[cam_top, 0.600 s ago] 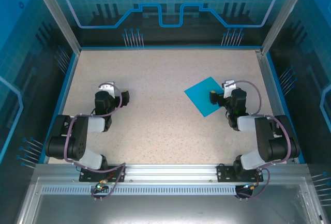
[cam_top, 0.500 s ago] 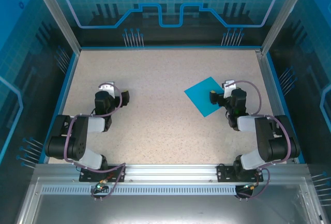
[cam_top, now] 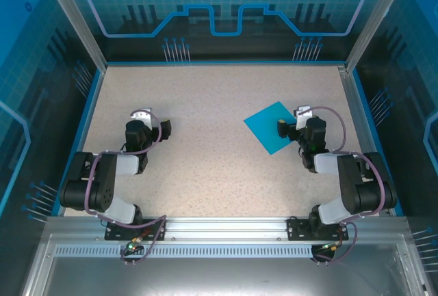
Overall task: Fold a paper plane with a square sheet of paper (pick it up from the middle)
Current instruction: Move the square sheet of paper to the center of the table.
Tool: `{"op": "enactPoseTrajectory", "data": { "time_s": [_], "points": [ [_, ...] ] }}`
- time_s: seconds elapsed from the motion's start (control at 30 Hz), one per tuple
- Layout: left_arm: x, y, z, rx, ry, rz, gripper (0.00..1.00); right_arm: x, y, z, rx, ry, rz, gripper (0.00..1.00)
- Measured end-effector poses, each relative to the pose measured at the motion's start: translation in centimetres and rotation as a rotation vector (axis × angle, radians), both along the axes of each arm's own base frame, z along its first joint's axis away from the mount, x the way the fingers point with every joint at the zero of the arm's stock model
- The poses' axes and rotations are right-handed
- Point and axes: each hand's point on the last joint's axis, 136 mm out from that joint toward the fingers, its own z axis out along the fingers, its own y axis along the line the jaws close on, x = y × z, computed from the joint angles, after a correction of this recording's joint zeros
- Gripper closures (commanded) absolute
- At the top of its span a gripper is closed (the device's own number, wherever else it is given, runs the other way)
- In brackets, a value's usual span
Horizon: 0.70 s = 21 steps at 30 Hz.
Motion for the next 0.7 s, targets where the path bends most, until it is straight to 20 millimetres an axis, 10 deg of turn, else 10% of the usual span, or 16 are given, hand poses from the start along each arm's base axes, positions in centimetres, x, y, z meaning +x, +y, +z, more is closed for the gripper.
{"op": "enactPoseTrajectory", "data": {
  "time_s": [0.7],
  "points": [
    [0.4, 1.0, 1.6, 0.009, 0.036, 0.058, 0.01, -0.6, -0.6, 1.8, 0.000, 0.014, -0.029, 0.01]
  ]
}}
